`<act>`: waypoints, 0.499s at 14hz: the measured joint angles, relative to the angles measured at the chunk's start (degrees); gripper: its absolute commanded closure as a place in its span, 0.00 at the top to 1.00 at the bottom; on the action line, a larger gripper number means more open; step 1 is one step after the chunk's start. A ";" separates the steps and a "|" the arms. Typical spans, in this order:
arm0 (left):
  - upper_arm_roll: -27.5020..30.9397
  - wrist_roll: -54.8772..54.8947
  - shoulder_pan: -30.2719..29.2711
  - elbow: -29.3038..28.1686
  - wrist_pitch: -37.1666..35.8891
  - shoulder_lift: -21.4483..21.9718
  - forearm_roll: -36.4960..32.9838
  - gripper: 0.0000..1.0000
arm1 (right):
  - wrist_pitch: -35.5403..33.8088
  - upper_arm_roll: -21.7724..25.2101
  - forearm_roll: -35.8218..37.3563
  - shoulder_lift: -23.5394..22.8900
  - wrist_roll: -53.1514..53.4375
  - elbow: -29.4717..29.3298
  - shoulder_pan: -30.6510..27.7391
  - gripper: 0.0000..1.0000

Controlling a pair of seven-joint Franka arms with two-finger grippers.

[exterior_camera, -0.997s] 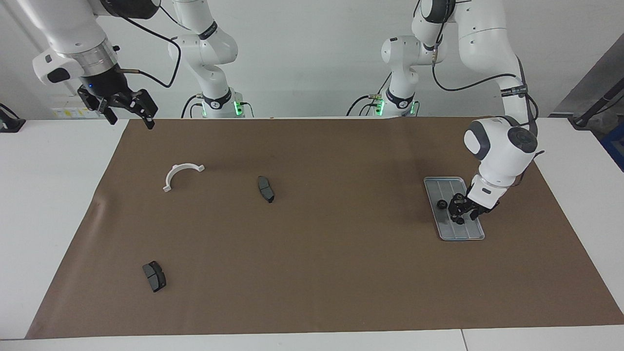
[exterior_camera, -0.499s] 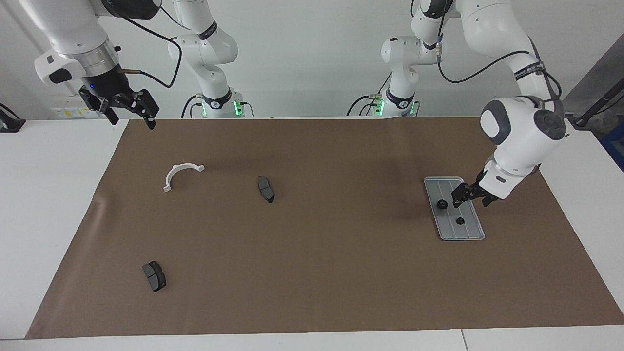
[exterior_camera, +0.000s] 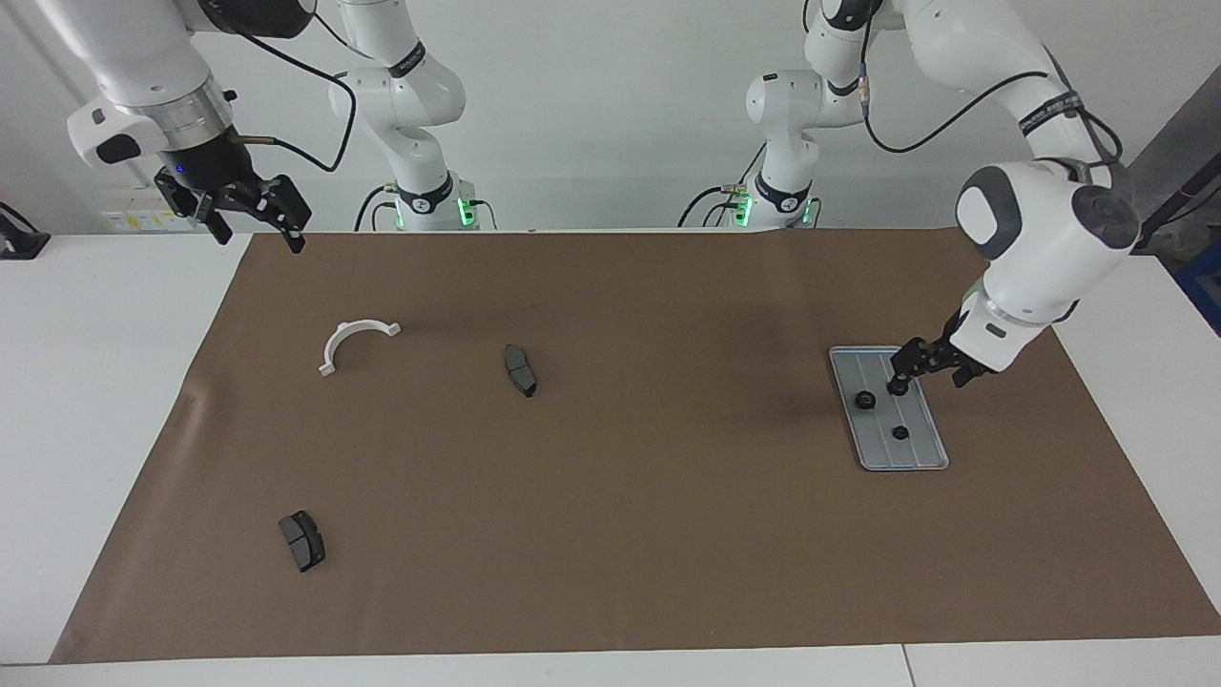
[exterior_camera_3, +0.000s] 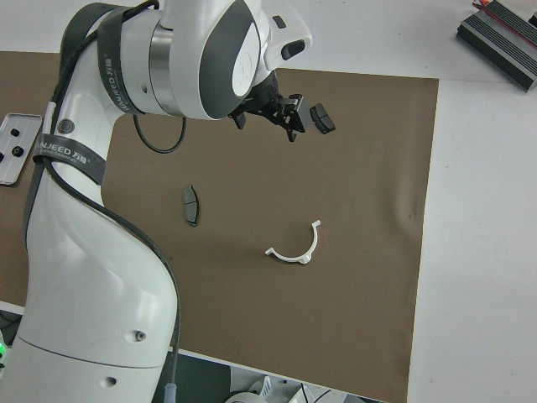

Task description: Pick bearing gear from pile to tray

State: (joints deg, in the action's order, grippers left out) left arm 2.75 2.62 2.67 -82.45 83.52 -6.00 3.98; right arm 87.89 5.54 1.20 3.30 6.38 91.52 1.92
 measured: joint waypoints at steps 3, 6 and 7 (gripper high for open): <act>0.00 -1.72 0.00 0.00 -0.16 1.33 -0.05 1.00 | 0.00 0.00 0.00 0.00 0.06 0.00 0.00 1.00; 0.02 -2.14 0.00 -0.11 -0.16 1.33 -0.07 1.00 | 0.00 0.00 0.00 0.01 0.07 0.00 0.00 1.00; 0.03 -2.14 0.00 -0.11 -0.16 1.34 -0.07 1.00 | 0.00 0.00 -0.01 0.01 0.07 0.01 0.00 1.00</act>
